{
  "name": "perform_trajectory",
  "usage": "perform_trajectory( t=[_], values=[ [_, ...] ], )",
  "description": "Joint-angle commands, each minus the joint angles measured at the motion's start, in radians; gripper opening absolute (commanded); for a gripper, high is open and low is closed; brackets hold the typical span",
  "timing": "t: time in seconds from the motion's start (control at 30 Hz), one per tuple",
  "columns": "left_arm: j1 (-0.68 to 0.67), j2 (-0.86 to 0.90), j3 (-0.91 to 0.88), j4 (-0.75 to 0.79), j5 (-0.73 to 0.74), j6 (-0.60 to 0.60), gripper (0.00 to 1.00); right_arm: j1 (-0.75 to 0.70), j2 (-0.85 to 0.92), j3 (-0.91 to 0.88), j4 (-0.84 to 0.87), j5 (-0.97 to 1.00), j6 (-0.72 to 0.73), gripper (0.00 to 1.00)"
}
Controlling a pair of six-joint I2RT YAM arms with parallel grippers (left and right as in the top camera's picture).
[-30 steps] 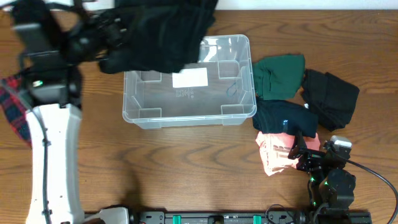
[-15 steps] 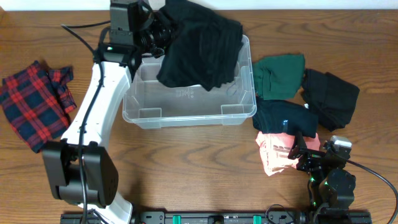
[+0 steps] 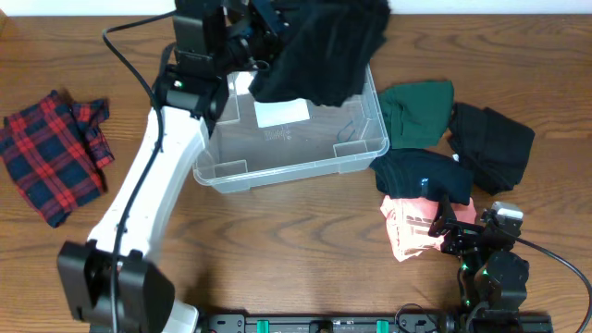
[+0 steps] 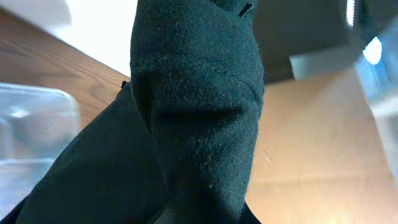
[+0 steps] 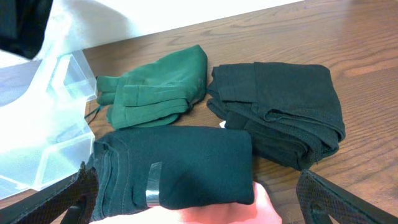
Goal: Pack container
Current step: 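Lift the black pants with the left gripper and swing over the bin, then lower the black pants into the bin and open the left gripper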
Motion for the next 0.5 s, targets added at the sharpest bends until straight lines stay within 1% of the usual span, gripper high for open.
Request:
perform_trajectory(
  t=[0.0, 0.03, 0.1, 0.17, 0.23, 0.33, 0.47],
  values=[
    [-0.046, -0.053, 0.036, 0.006, 0.045, -0.023, 0.06, -0.006, -0.005, -0.002, -0.001, 0.007, 0.012, 0.99],
    [-0.055, -0.053, 0.036, -0.025, 0.039, -0.022, 0.06, -0.006, -0.005, -0.002, -0.001, 0.007, 0.012, 0.99],
    [-0.061, -0.053, 0.033, -0.139, -0.011, 0.003, 0.06, -0.006, -0.005, -0.002, -0.001, 0.007, 0.012, 0.99],
    [-0.058, -0.053, 0.024, -0.261, -0.091, 0.039, 0.06, -0.006, -0.005, -0.002, -0.001, 0.007, 0.012, 0.99],
    [-0.05, -0.053, 0.003, -0.351, -0.171, 0.039, 0.06, -0.006, -0.005, -0.002, -0.001, 0.007, 0.012, 0.99],
    [-0.035, -0.053, -0.055, -0.401, -0.264, 0.039, 0.06, -0.006, -0.005, -0.002, -0.001, 0.007, 0.012, 0.99],
    [-0.006, -0.051, -0.17, -0.396, -0.388, 0.037, 0.06, -0.006, -0.005, -0.002, -0.001, 0.007, 0.012, 0.99]
  ],
)
